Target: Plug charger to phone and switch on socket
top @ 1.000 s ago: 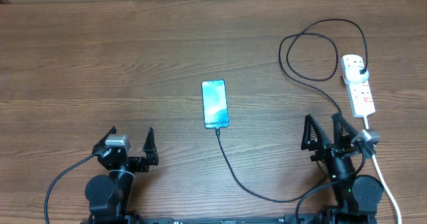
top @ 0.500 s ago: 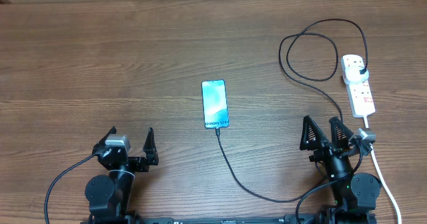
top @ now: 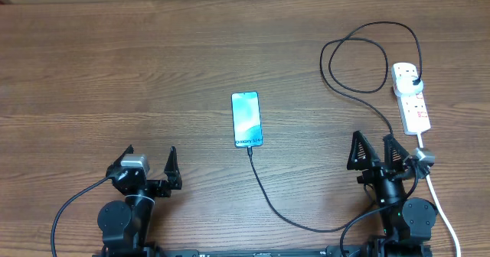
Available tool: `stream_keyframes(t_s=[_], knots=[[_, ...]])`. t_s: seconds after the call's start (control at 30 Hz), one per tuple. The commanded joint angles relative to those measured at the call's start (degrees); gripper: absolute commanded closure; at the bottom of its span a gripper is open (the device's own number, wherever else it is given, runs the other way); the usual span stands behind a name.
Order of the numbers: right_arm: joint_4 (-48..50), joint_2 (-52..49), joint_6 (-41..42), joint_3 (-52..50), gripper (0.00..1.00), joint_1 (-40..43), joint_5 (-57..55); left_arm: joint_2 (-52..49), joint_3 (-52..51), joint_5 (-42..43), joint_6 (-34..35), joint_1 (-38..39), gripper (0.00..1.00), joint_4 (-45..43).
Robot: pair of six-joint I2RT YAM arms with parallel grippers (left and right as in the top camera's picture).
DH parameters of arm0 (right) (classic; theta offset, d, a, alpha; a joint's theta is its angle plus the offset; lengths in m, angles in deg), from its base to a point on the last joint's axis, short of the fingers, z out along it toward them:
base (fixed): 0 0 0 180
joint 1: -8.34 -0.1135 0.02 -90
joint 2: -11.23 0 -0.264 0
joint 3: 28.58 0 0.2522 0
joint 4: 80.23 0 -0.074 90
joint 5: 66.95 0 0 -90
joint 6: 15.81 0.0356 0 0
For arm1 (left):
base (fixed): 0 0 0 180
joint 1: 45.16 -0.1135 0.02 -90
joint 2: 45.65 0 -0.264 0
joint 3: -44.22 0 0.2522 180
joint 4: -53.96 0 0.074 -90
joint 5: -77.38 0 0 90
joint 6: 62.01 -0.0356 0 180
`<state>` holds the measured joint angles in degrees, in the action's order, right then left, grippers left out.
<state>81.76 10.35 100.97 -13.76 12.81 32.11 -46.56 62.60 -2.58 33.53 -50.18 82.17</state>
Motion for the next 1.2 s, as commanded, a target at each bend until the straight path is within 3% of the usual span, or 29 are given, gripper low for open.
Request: stream_keyframes(t_s=[0.0,0.3,0.53,1.17], knots=[[0.1,0.7,-1.9,-0.6,0.00,0.2,-2.7,0.3,0.0,-0.6,-0.9,-0.3,0.00,0.3],[0.0,0.7,-1.9,-0.6,0.00,0.2,-3.0,0.3,0.0,-0.6,-0.9,-0.3,0.00,0.3],[0.3,0.7,-18.5,-0.6,0.00,0.2,0.6,0.3,0.0,-0.6,-0.9,-0.3,0.00,0.3],[0.2,0.7,-30.0,-0.6,0.00,0.2,-0.2,0.3,0.0,-0.6,-0.9,-0.3,0.00,0.3]])
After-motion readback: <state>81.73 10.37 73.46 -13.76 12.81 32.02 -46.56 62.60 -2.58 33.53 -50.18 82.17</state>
